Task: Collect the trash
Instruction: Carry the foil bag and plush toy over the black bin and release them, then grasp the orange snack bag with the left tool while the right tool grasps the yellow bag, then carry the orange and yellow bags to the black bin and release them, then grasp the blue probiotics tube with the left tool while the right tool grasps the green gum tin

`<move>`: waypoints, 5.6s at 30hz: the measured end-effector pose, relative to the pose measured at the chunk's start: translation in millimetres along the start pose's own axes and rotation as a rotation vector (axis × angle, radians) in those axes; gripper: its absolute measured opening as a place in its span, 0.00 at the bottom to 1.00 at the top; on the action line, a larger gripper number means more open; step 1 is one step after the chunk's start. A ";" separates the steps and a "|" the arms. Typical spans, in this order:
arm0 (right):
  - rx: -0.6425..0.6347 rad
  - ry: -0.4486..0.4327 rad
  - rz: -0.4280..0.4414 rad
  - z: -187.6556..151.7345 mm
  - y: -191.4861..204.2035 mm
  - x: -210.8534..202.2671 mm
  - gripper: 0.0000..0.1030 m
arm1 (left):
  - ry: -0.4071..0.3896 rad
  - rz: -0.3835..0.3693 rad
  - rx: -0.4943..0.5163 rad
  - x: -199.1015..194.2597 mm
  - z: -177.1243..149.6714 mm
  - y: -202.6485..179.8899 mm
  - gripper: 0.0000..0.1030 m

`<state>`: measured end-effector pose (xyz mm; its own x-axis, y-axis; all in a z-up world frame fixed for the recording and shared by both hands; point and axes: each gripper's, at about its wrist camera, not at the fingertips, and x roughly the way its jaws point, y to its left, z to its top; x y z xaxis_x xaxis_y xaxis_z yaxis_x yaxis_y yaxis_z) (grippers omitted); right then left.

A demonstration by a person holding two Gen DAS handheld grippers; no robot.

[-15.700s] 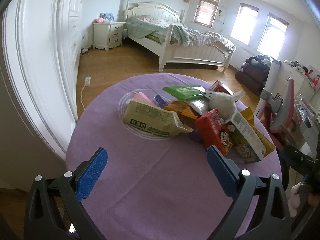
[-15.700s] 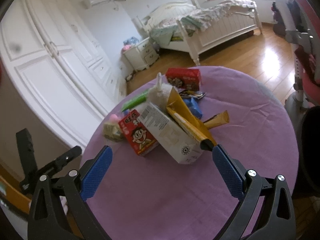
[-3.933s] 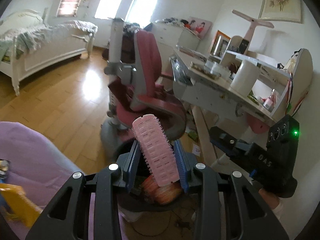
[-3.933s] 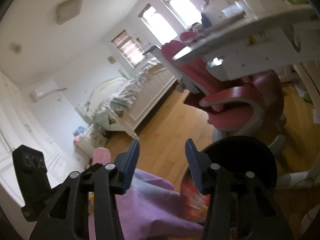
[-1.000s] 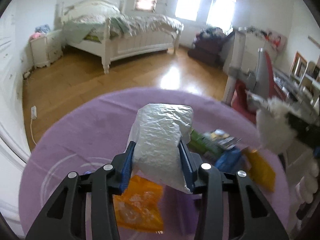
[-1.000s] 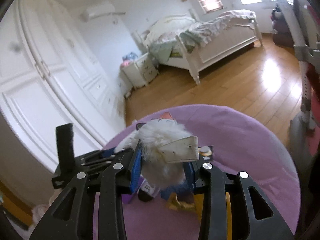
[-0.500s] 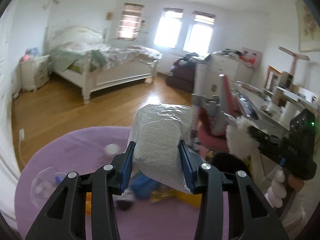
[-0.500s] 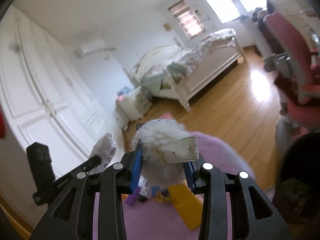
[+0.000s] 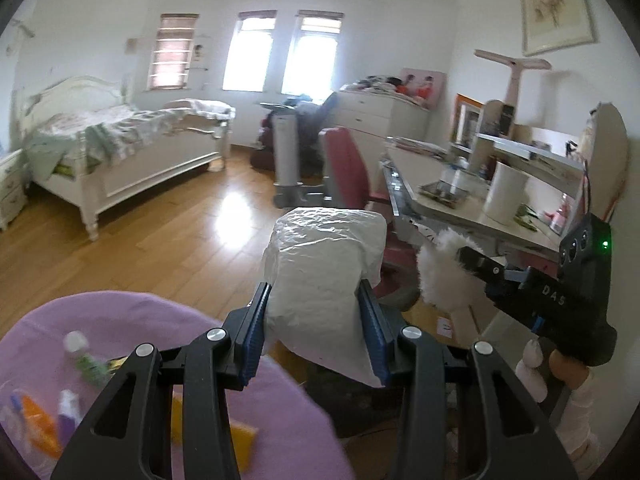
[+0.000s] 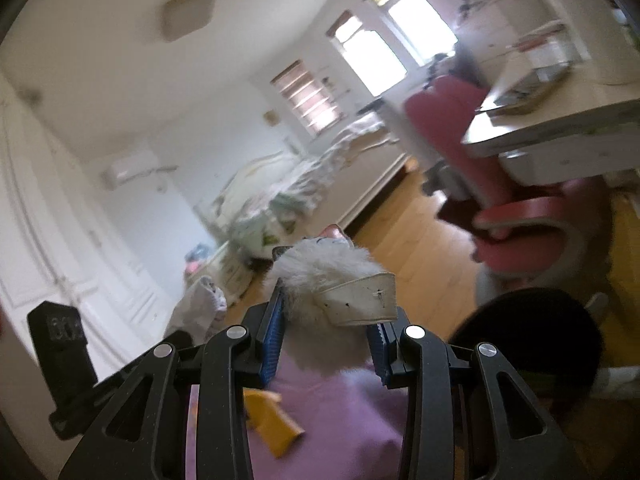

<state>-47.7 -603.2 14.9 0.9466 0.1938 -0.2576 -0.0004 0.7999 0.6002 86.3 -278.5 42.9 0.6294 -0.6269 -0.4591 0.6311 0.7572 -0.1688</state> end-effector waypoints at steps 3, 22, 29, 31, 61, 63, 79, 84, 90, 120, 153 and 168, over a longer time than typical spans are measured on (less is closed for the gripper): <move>0.017 -0.015 -0.031 5.4 -21.4 -9.5 0.36 | 0.012 -0.032 0.011 18.3 3.5 -15.1 0.42; 0.161 0.009 -0.162 1.1 -101.9 6.1 0.40 | 0.188 -0.170 -0.016 133.3 -15.1 -64.6 0.49; 0.206 -0.017 -0.214 0.0 -117.1 -0.5 0.77 | 0.126 -0.148 0.019 134.2 -5.7 -77.2 0.95; 0.203 -0.012 -0.214 -1.9 -115.1 -0.2 0.77 | 0.121 -0.144 0.026 125.2 -6.8 -74.6 0.95; -0.352 0.564 0.068 -159.6 150.6 189.4 0.77 | 0.106 0.497 -0.320 -90.4 -111.5 253.5 0.94; -0.396 0.588 0.054 -172.2 155.2 199.3 0.77 | 0.141 0.504 -0.307 -87.8 -118.2 266.7 0.90; -0.518 0.684 -0.003 -209.2 141.9 233.9 0.39 | 0.331 0.504 -0.252 -65.2 -148.8 295.7 0.43; -0.411 0.617 0.048 -184.2 131.9 217.2 0.32 | 0.205 0.497 -0.306 -89.7 -130.5 283.9 0.42; -0.314 0.436 0.051 -138.1 118.3 184.8 0.32 | 0.059 0.360 -0.256 -90.6 -81.5 221.3 0.42; -0.083 0.127 -0.347 -20.4 -74.2 95.3 0.32 | 0.202 -0.199 -0.073 140.6 -32.6 -4.6 0.42; -0.003 0.127 -0.294 -32.6 -62.4 85.8 0.63 | 0.201 -0.051 -0.010 111.7 -38.5 0.3 0.89; -0.321 0.445 -0.018 -117.6 100.3 189.0 0.63 | 0.128 0.577 -0.298 -64.1 -87.9 218.6 0.88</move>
<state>93.2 -419.6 -62.6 0.7200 0.3444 -0.6025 -0.1501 0.9249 0.3494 144.1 -56.6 -41.2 0.7585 -0.0925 -0.6450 0.0448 0.9949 -0.0900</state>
